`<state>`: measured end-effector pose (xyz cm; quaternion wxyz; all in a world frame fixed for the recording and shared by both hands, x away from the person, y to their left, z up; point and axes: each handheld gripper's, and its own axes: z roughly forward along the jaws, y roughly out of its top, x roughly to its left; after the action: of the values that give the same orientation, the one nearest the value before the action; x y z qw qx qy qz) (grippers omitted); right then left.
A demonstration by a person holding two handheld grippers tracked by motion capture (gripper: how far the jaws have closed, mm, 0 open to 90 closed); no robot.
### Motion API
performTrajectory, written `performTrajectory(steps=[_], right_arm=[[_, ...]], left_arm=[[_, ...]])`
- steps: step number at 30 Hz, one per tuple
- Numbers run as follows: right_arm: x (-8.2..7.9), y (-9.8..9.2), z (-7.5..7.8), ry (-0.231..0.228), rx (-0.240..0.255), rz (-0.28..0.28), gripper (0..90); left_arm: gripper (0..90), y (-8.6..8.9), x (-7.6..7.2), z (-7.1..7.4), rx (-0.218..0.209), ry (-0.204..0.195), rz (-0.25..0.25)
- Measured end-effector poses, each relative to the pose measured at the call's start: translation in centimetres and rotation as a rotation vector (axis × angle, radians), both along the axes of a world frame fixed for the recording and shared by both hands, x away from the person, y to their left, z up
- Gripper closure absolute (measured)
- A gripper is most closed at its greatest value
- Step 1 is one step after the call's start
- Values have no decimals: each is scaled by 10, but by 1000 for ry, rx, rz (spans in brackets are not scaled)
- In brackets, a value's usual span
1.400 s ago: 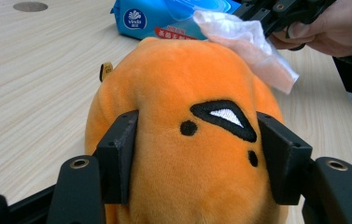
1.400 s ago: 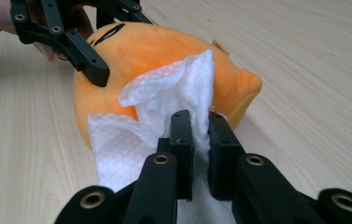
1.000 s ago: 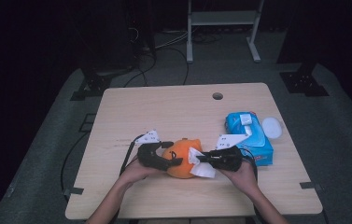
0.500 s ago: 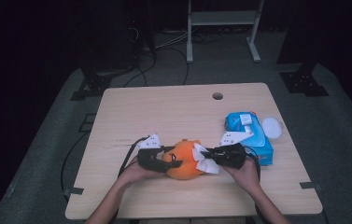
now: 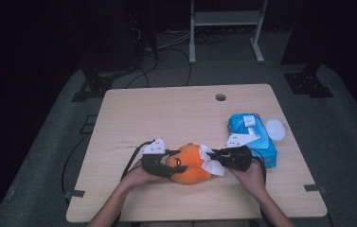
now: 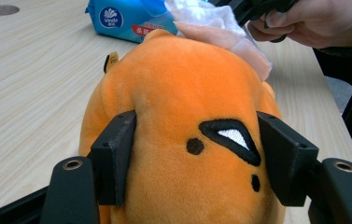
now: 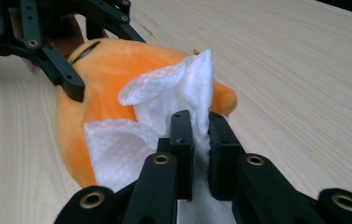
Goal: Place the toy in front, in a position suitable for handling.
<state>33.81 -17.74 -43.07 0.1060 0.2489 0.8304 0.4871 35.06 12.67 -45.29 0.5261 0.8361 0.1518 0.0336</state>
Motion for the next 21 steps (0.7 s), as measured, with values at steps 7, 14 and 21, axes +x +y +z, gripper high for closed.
performTrajectory(steps=[7,14,21], right_arm=[[-10,17,10,-50,9,61,816],[4,-4,-3,19,-5,-20,816],[0,2,6,-6,41,-1,815]], left_arm=[[341,-3,-3,1,10,-32,-15],[341,-2,-6,2,20,-56,-26],[340,-8,-12,3,37,-130,-58]])
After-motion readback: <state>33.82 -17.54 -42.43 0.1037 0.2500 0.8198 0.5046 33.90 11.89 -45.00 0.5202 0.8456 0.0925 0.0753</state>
